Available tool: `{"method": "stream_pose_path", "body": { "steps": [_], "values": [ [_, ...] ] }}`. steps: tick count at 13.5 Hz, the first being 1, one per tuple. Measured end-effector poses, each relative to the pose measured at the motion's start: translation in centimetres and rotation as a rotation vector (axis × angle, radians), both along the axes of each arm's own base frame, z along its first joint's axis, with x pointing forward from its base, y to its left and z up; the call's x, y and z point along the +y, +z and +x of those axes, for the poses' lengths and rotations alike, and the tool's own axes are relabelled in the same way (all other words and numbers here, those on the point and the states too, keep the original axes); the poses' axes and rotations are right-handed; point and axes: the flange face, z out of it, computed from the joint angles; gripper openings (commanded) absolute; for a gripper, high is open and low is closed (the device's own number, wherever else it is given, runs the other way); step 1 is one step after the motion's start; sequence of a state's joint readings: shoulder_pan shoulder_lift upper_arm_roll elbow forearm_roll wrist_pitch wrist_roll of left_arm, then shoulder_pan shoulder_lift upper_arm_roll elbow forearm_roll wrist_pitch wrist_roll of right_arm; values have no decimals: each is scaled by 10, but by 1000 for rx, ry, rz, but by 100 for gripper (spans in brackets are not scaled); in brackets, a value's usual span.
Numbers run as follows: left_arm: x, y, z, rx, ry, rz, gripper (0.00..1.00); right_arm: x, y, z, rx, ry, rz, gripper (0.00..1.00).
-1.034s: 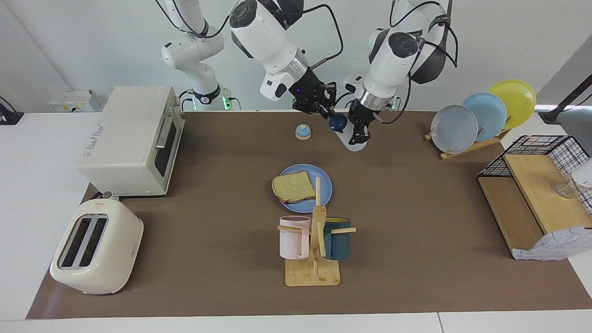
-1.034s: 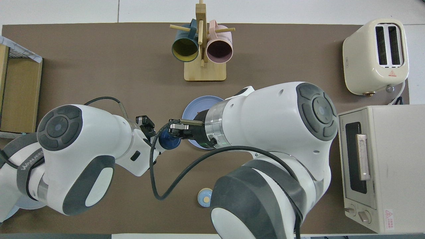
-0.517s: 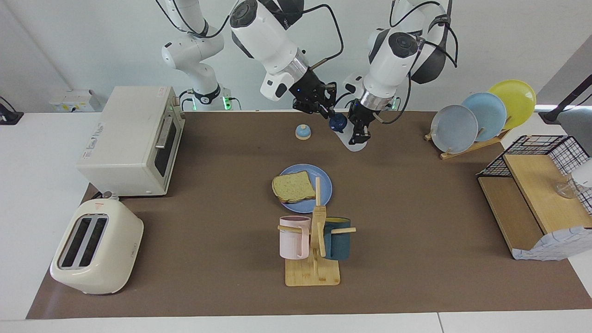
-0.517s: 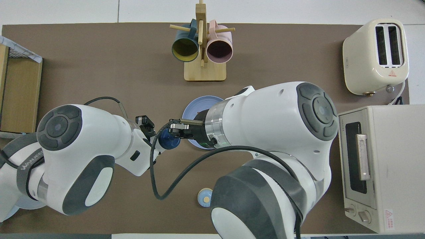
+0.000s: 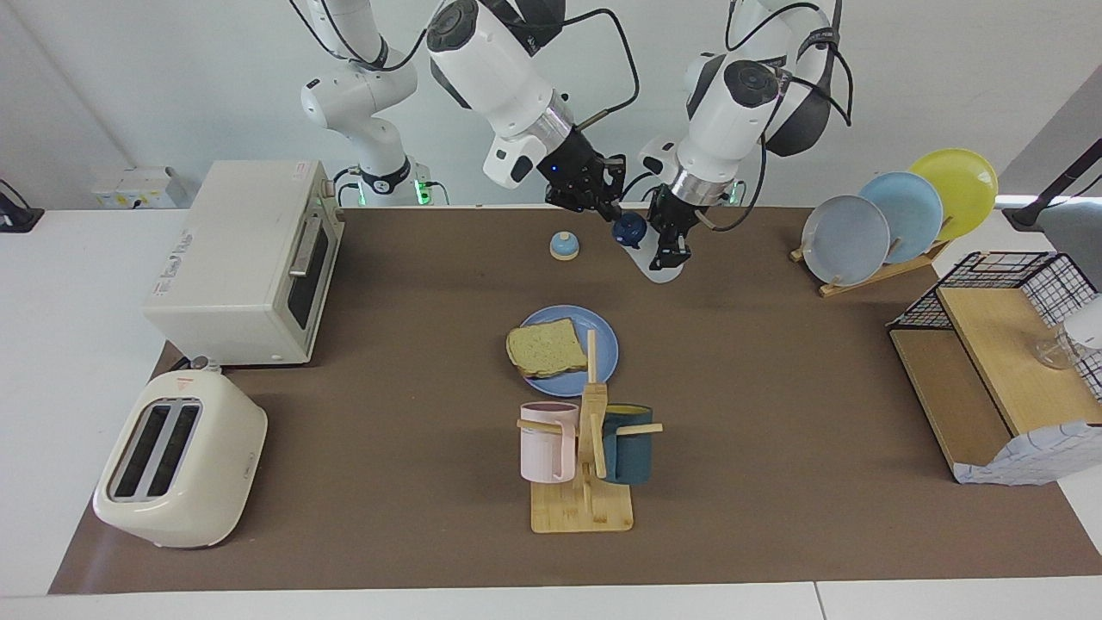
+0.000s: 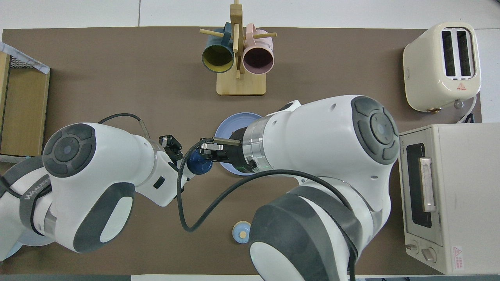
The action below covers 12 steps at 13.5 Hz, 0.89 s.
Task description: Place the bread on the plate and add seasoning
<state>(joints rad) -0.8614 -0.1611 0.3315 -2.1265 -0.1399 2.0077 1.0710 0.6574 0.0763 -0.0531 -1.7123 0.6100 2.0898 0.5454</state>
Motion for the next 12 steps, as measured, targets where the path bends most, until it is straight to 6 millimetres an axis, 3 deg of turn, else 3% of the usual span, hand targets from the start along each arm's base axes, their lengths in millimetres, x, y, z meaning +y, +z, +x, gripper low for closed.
{"method": "stream_pose_path", "body": {
  "steps": [12],
  "values": [
    [4, 6, 5, -13, 32, -13, 0, -18, -10, 13, 47, -152, 154, 0]
  ]
}}
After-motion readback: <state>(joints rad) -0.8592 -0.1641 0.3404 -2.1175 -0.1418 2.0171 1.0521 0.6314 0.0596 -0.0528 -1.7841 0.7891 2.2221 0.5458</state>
